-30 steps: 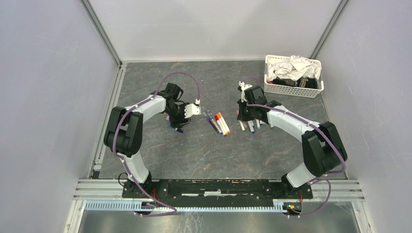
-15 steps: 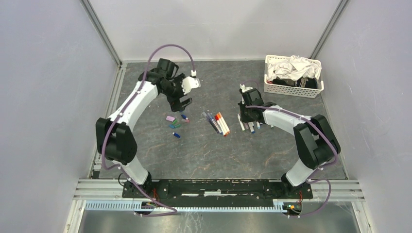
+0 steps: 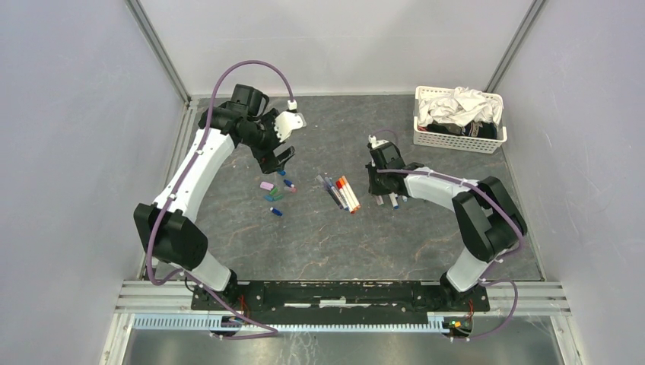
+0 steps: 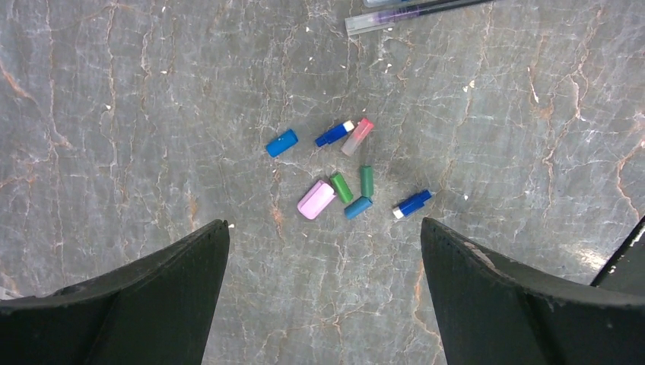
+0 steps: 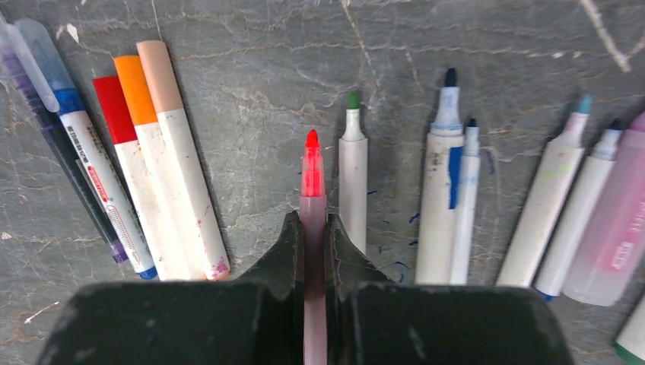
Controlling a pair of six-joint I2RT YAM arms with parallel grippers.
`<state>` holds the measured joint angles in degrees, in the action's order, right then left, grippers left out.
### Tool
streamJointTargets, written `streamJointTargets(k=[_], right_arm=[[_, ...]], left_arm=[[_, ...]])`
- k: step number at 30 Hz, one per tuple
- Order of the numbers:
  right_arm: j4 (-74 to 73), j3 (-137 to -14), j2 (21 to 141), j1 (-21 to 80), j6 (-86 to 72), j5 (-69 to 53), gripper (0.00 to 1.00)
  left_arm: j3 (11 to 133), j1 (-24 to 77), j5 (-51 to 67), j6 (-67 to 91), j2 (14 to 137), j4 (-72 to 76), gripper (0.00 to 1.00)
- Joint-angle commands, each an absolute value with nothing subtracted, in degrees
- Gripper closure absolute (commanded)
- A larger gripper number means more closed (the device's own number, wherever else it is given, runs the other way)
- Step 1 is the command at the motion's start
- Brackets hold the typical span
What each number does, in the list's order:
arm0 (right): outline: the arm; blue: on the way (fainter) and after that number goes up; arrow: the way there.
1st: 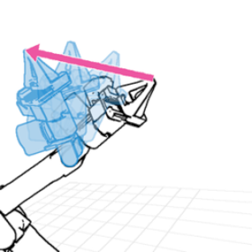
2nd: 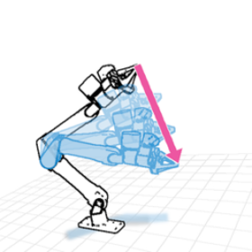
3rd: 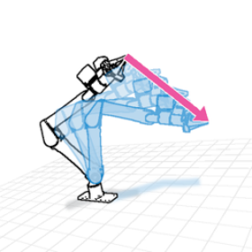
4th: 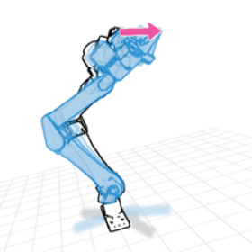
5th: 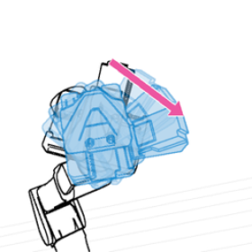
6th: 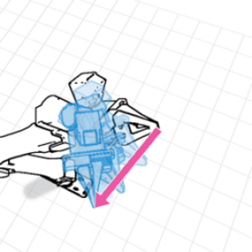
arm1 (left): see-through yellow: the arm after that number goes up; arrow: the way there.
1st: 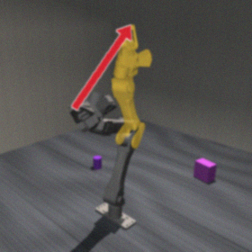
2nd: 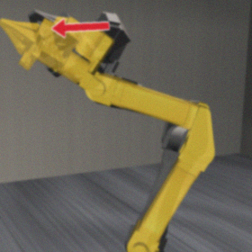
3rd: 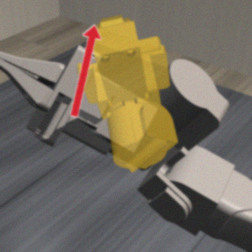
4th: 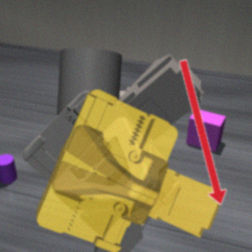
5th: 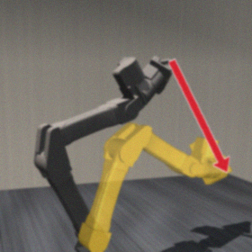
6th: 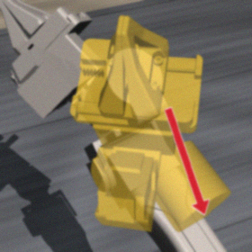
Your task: Open the pen caps
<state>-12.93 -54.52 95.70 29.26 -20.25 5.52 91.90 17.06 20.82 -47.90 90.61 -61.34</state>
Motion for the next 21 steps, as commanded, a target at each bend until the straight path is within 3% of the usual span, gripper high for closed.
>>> streamJointTargets(k=[1, 21], right_arm=[[-10.96, -55.46, 97.12, 29.72, -22.22, 6.66, 1.0], [-12.1, -54.76, 97.03, 26.16, -19.77, 8.86, 0.99]], left_arm=[[93.04, 16.87, 20.85, -45.16, 89.15, -62.93, 0.0], [91.24, 16.87, 20.07, -45.84, 89.21, -63.52, 0.0]])
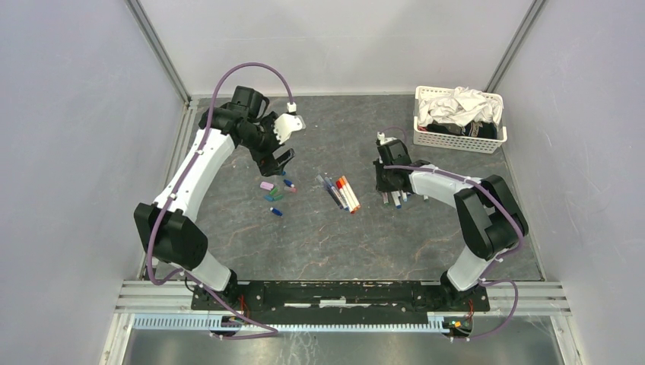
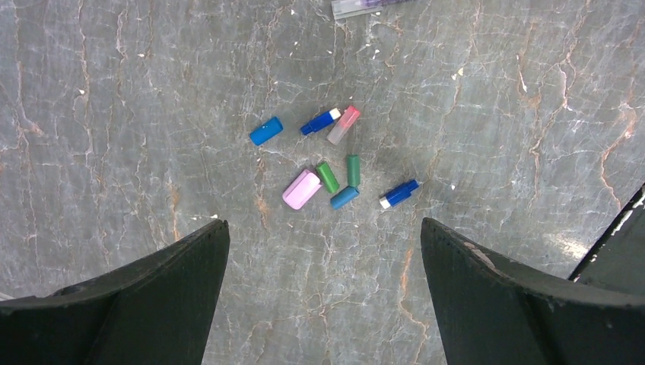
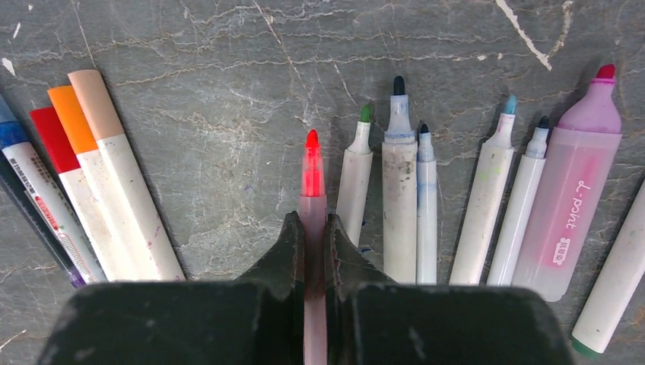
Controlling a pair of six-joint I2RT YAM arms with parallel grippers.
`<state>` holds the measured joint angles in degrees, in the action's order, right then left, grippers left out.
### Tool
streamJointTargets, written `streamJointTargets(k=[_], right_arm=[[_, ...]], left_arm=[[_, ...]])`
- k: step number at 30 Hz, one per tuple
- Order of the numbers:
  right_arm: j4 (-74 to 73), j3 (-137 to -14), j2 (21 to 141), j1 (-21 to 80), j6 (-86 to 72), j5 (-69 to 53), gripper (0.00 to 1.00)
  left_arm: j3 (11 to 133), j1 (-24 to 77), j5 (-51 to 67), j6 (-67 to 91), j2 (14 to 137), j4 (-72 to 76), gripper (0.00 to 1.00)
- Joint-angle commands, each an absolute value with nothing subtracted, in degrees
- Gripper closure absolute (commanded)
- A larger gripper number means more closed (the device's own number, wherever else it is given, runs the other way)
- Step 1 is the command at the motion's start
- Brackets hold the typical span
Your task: Open the pen caps
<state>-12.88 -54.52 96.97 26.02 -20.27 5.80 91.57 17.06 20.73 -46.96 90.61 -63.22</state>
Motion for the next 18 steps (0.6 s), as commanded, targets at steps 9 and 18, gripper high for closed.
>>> streamJointTargets(k=[9, 18], right_arm=[[-13.67, -53.15, 97.23, 29.69, -20.36, 18.01, 0.7], [-15.67, -54.86, 97.03, 32.84, -21.12, 22.53, 0.66]], left_arm=[[91.44, 16.87, 20.06, -45.82, 89.45, -63.54, 0.0], [91.43, 16.87, 19.41, -46.06, 88.68, -63.68, 0.0]])
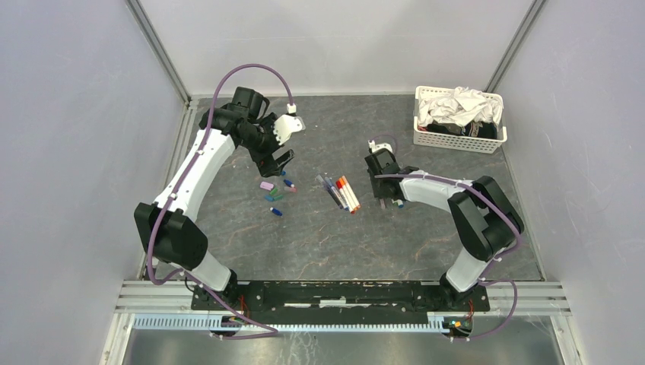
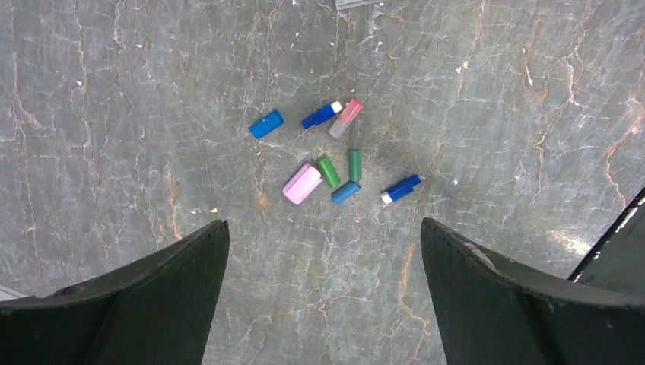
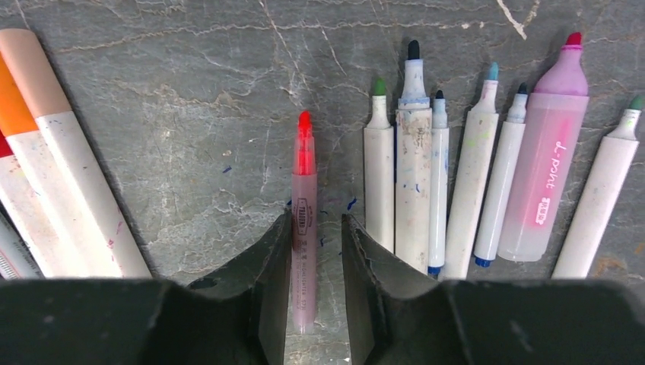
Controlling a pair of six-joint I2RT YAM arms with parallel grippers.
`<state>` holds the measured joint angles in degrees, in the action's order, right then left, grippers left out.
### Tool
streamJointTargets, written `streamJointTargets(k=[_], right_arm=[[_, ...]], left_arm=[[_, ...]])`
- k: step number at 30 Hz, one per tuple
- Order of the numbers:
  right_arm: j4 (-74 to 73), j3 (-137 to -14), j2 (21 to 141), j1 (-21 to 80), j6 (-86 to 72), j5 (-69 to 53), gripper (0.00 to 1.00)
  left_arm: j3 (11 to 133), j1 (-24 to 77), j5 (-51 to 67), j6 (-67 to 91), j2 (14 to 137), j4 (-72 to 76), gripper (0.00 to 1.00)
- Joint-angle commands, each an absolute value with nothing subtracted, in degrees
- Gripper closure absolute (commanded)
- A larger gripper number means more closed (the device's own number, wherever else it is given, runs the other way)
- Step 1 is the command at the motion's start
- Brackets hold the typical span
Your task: Open the pen caps
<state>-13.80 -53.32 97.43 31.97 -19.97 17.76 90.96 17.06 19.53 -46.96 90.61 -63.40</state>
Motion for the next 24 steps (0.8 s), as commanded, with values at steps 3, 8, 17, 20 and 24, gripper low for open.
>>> streamJointTargets(k=[3, 8, 17, 20, 24], right_arm=[[-16.35, -55.73, 94.39, 33.97, -19.81, 25.93, 0.67], [-17.28, -59.74, 93.31, 37.5, -17.47, 25.31, 0.67], [-13.43, -66.18, 102.64, 38.56, -14.09, 6.44, 0.75], [-13.45, -67.56, 105.31, 38.55, -13.47, 5.73, 0.79], [-13.89, -67.95, 107.26, 38.5, -13.16, 5.73, 0.8]], left_arm=[[91.44, 16.85, 19.12, -46.14, 88.53, -63.8, 0.0], [91.88, 16.87, 18.7, -45.98, 88.59, -63.57, 0.0], [91.77, 16.74, 16.04, -44.72, 87.6, -62.34, 0.0], [91.04, 16.7, 15.21, -44.19, 86.75, -61.18, 0.0], [90.61, 16.66, 15.18, -44.35, 85.94, -60.81, 0.0]])
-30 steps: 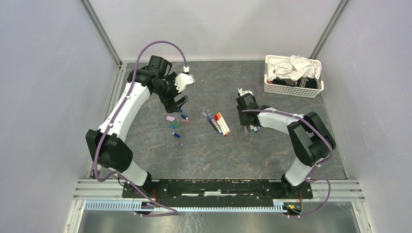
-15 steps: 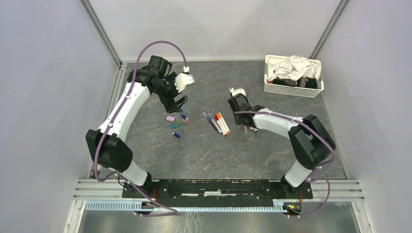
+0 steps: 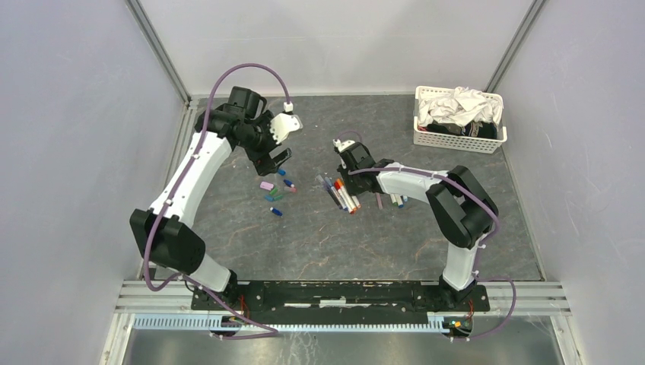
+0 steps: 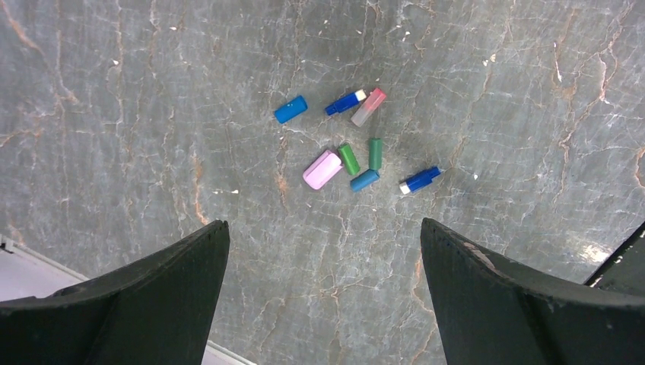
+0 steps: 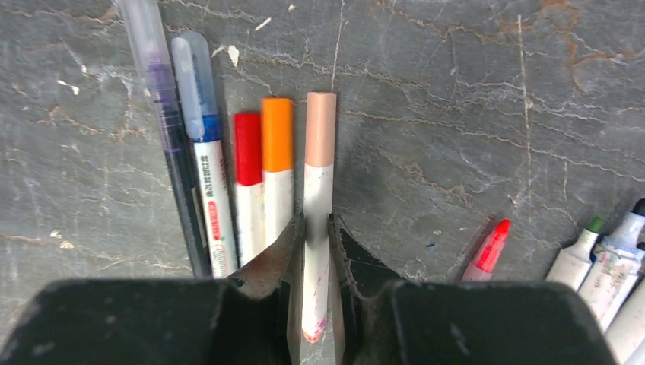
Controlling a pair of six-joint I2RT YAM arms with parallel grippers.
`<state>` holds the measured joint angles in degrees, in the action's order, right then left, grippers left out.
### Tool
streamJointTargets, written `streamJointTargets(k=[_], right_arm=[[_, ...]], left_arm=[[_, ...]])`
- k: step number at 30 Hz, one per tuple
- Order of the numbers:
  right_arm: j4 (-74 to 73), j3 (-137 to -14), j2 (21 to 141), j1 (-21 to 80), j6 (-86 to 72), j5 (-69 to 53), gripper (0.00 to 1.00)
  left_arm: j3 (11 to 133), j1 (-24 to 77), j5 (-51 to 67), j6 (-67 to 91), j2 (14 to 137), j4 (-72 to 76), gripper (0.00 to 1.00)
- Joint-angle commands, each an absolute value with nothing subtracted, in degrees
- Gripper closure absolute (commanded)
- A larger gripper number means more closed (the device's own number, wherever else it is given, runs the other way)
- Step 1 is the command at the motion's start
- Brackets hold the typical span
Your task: Open the pen caps
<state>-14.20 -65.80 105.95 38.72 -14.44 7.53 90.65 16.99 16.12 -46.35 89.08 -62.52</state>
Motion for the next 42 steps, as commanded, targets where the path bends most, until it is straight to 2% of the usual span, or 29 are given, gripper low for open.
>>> streamJointTargets(k=[1, 10, 18, 25, 28, 31, 32, 37, 42], right_arm=[[-13.69, -67.5, 107.3, 38.48, -13.3, 5.95, 0.81], [-13.4, -65.49, 105.82, 37.92, -13.22, 6.74, 0.84], [-15.33, -66.87, 106.04, 37.79, -11.86, 7.75, 0.76], [-11.82, -59.86, 106.66, 37.78, -12.47, 9.84, 0.72], [-10.79, -57.68, 105.46, 37.59, -12.73, 9.58, 0.78], [-11.66, -58.79, 102.51, 36.76, -12.62, 7.79, 0.94], [-11.92, -59.56, 101.18, 36.12, -12.53, 6.18, 1.0], [-15.19, -66.27, 95.61, 32.61, -11.26, -9.4, 1.0], [-17.51, -70.0, 94.62, 32.41, -11.15, -34.83, 1.0]], left_arm=[[90.59, 16.69, 15.18, -44.42, 85.88, -60.82, 0.0], [90.18, 16.7, 16.36, -44.63, 86.21, -61.74, 0.0], [89.91, 16.7, 17.2, -44.36, 86.4, -61.87, 0.0], [89.96, 16.69, 18.56, -43.95, 86.31, -61.87, 0.0], [89.25, 16.66, 20.44, -44.13, 86.31, -61.89, 0.0], [88.38, 16.71, 23.72, -45.41, 86.32, -61.96, 0.0], [87.84, 16.75, 25.42, -46.27, 86.23, -61.96, 0.0], [84.71, 17.23, 34.82, -53.55, 84.02, -63.07, 0.0], [82.43, 20.05, 38.82, -60.77, 83.16, -65.77, 0.0]])
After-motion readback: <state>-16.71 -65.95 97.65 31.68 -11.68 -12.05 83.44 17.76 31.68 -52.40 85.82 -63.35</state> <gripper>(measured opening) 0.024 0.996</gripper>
